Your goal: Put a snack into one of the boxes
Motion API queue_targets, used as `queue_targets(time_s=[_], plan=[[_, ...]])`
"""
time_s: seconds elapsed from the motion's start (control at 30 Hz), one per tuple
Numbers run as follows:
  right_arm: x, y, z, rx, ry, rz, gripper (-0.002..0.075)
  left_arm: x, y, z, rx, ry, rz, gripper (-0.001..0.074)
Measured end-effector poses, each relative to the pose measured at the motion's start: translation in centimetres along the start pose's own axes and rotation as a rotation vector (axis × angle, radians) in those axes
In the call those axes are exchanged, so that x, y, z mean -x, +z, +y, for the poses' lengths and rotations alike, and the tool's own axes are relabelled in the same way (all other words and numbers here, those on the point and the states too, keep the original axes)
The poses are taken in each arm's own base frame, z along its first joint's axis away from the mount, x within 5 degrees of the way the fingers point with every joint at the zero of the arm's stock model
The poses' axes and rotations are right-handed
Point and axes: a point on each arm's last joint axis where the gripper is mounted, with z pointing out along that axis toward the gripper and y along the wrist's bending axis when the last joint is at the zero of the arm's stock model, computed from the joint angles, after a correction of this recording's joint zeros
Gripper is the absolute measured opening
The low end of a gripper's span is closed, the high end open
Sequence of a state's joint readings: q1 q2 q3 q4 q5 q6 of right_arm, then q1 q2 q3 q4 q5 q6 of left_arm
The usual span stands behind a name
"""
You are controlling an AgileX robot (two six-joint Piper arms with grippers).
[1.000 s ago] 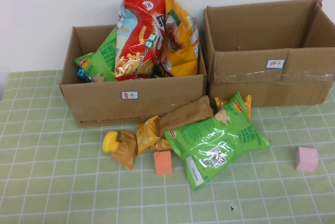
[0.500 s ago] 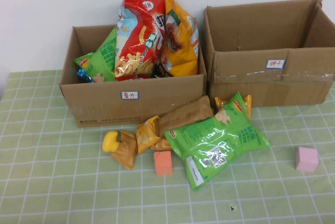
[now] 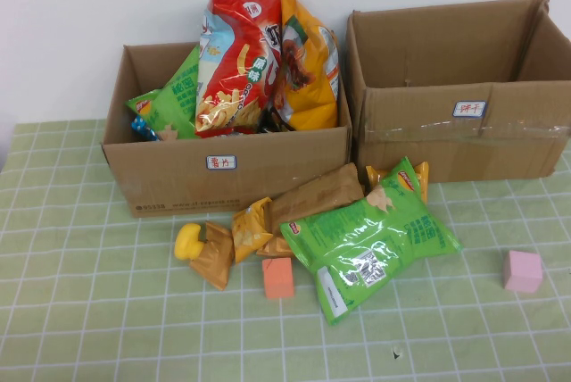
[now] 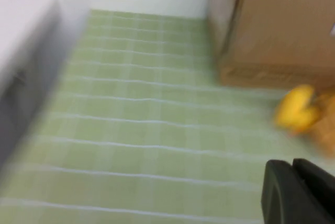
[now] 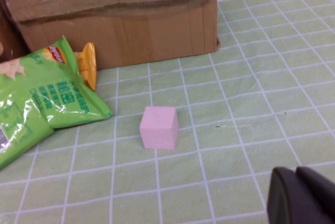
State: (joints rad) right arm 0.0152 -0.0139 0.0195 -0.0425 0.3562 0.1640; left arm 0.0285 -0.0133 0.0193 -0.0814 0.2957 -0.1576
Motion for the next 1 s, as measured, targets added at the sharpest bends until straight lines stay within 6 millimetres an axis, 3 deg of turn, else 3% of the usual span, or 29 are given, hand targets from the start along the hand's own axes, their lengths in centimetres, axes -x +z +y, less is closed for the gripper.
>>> queue_targets(time_s=[0.07,0.1,0.17,1.0], plan=[[0.0,0.0,0.0,0.000,0.000,0.000,-0.0002,0.2,0.0,-0.3,-0.039,-0.181,-0.017,-0.0003],[0.0,0.0,0.0,0.000,0.000,0.000,-0.0002,0.4,0.0,-0.6,-0.080,-0.360,-0.038,-0.0002],[0.0,0.0,0.0,-0.001,-0.001,0.000,-0.0002,0.6,-0.1,-0.9,-0.113,-0.495,-0.047,-0.0003],[0.0,0.0,0.0,-0.001,-0.001,0.000,-0.0002,2.8,-0.5,-0.5,-0.212,-1.004,-0.265,-0.0002]])
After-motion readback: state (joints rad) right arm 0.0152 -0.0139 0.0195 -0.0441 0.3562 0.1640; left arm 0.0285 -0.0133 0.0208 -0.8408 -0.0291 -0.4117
